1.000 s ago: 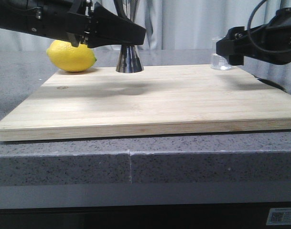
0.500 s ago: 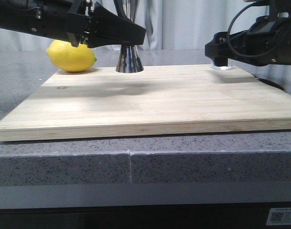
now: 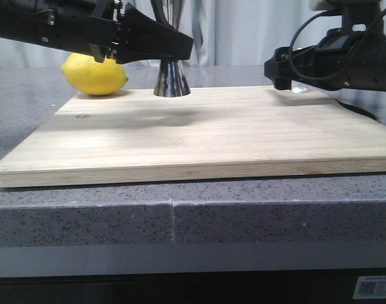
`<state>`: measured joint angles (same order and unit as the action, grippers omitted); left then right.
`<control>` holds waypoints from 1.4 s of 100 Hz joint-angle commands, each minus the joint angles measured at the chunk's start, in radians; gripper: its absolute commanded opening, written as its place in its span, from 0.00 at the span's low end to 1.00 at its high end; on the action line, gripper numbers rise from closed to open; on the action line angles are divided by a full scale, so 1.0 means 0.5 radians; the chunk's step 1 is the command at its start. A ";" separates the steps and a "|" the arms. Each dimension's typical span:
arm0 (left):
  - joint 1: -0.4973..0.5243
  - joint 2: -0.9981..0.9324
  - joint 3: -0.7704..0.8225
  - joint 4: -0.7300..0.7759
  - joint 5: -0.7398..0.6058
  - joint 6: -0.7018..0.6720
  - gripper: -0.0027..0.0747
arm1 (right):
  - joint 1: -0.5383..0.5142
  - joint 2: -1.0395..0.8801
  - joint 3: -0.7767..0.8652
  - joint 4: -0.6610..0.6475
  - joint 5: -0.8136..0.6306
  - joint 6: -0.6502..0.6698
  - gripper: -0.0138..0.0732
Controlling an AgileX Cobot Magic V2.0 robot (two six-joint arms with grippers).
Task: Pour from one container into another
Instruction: 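Reach the right gripper to the glass beaker and grasp it, then lift the glass beaker with the right gripper and carry it over the jigger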
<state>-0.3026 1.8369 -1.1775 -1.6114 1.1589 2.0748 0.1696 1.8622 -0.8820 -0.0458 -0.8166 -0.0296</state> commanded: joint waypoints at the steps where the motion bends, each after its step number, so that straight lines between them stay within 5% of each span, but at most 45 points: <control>1: -0.016 -0.115 -0.059 -0.138 0.165 -0.012 0.01 | -0.002 -0.089 -0.057 -0.013 -0.151 0.008 0.93; 22: -0.016 -0.115 -0.059 -0.138 0.161 -0.012 0.01 | -0.002 -0.089 -0.057 -0.016 -0.142 0.008 0.92; 55: -0.016 -0.115 -0.059 -0.138 0.150 -0.012 0.01 | 0.012 -0.089 -0.057 -0.060 -0.139 0.011 0.65; 108: -0.016 -0.115 -0.059 -0.138 0.150 -0.012 0.01 | 0.074 -0.089 -0.057 -0.068 -0.083 0.011 0.61; 140: -0.016 -0.115 -0.059 -0.138 0.150 -0.012 0.01 | 0.074 -0.089 -0.057 -0.068 -0.074 0.011 0.36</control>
<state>-0.3026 1.8369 -1.1775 -1.6107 1.1589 2.0748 0.2056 1.8622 -0.8820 -0.0750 -0.7847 -0.0260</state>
